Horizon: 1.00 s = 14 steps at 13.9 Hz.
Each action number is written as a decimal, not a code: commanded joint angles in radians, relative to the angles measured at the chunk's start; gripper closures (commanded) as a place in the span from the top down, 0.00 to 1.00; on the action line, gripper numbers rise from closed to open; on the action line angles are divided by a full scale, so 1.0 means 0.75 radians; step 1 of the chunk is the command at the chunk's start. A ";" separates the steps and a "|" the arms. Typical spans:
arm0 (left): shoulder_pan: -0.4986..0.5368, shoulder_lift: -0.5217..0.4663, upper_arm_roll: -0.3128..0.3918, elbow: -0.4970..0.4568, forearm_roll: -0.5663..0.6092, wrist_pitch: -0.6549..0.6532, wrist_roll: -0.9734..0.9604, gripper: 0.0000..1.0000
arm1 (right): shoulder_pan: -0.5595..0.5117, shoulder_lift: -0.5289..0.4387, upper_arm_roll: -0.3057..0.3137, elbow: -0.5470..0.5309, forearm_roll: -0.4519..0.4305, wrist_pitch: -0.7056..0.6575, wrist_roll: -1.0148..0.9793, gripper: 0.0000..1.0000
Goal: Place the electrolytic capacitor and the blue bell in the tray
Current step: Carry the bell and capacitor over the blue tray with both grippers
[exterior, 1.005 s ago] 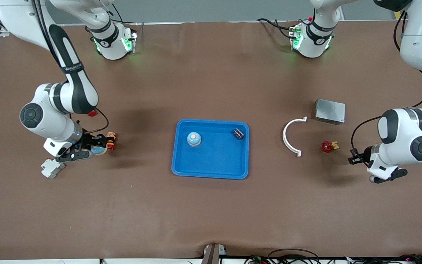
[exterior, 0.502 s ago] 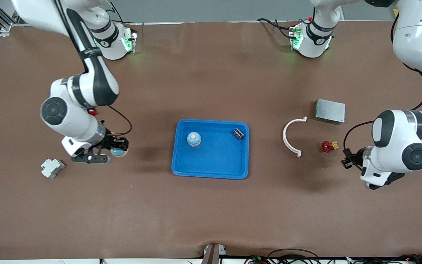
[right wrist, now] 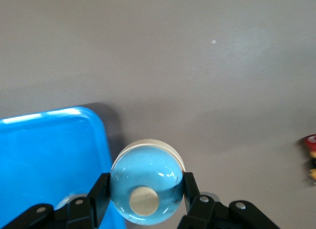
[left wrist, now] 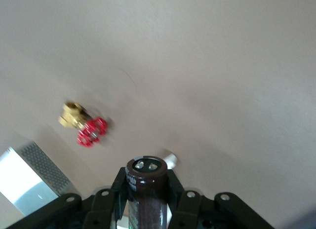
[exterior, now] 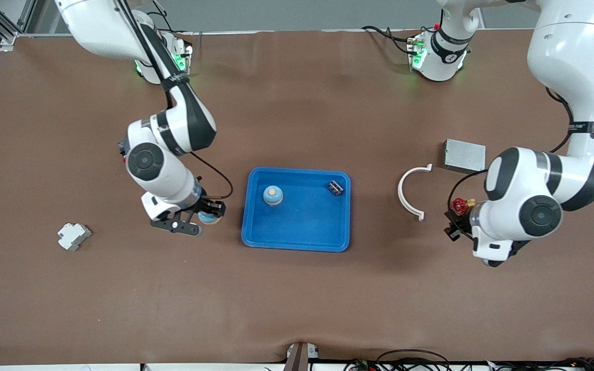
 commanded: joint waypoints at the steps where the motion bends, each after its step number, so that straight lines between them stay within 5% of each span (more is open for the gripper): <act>1: -0.082 0.013 -0.011 0.067 -0.022 -0.030 -0.147 0.00 | 0.053 0.148 -0.012 0.174 -0.016 -0.024 0.147 0.00; 14: -0.403 0.146 -0.011 0.102 -0.040 0.285 -0.561 0.00 | 0.176 0.457 -0.012 0.471 -0.005 -0.006 0.530 0.00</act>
